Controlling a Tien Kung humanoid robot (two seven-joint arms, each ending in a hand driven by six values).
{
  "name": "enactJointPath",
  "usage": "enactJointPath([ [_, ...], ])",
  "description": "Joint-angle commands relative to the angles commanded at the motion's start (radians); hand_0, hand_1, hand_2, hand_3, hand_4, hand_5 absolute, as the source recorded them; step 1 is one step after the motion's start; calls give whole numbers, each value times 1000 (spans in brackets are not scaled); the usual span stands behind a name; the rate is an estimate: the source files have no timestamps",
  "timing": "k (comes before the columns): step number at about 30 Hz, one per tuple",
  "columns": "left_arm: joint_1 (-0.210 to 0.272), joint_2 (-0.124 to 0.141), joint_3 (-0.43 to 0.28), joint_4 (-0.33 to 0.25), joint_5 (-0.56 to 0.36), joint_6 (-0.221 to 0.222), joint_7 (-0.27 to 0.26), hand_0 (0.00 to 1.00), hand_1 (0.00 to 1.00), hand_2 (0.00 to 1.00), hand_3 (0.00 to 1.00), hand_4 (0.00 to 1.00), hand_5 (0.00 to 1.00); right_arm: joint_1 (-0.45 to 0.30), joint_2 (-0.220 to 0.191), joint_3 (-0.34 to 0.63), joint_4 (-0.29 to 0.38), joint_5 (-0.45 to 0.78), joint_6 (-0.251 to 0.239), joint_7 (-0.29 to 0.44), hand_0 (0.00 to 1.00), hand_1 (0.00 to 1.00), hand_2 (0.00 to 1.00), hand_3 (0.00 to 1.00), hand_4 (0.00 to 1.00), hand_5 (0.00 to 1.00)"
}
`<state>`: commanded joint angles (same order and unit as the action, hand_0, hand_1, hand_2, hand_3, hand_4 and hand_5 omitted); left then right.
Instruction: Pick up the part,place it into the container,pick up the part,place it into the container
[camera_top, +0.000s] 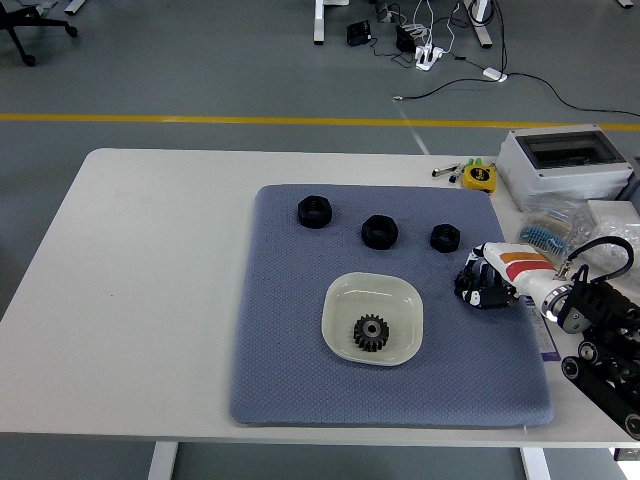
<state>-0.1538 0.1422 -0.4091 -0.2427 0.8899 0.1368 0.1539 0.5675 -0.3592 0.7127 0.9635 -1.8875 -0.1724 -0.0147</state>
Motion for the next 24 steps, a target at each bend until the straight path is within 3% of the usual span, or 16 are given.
enactJointPath([
  [14, 2, -1, 0, 0, -1, 0, 0, 703, 654, 663, 581, 673, 630, -11, -10, 44, 73, -24, -8, -4, 30, 179, 286, 366, 715, 291],
  [24, 6, 0, -3, 1, 4, 0, 1, 702, 649, 663, 581, 672, 629, -32, -36, 57, 214, -70, 8, -19, 27, 172, 282, 372, 715, 287],
])
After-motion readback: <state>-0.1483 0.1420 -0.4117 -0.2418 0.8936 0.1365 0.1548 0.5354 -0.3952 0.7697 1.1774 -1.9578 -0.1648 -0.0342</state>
